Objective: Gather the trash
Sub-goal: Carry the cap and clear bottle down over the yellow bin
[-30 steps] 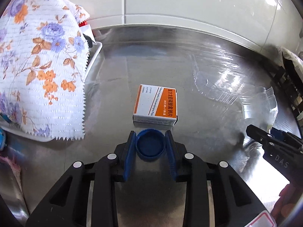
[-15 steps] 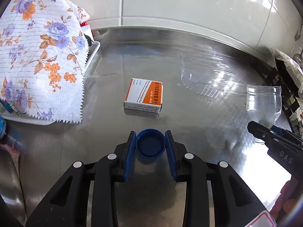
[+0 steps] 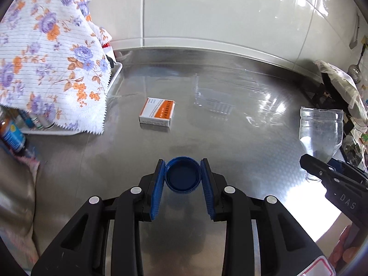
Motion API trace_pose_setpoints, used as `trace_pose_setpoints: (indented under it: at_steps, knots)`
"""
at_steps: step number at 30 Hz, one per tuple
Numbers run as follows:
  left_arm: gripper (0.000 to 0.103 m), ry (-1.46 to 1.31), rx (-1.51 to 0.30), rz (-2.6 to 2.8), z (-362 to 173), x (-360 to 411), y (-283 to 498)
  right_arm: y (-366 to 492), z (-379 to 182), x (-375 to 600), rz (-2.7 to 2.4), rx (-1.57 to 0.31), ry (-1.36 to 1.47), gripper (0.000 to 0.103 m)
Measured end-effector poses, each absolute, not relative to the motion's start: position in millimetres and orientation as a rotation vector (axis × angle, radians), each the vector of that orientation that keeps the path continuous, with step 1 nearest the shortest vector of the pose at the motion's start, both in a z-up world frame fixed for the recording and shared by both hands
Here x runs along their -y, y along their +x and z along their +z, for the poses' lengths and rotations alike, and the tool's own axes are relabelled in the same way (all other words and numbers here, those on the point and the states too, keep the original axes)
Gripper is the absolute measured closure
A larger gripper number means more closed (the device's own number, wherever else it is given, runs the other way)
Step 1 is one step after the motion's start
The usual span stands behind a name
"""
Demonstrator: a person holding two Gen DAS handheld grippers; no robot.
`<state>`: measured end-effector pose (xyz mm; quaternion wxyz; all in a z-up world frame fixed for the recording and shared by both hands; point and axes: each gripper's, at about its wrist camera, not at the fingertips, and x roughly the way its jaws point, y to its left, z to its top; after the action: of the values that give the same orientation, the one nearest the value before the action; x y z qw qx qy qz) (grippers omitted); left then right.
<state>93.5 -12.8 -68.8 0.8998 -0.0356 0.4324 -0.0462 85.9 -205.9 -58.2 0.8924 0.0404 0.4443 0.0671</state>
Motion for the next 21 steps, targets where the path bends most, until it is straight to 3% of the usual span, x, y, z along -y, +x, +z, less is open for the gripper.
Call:
trace_pose_setpoints:
  at_steps: [21]
  knots:
    - [0.072, -0.062, -0.838, -0.054, -32.8, 79.6, -67.1, -69.8, -18.9, 268.9, 0.268, -0.872, 0.029, 0.065]
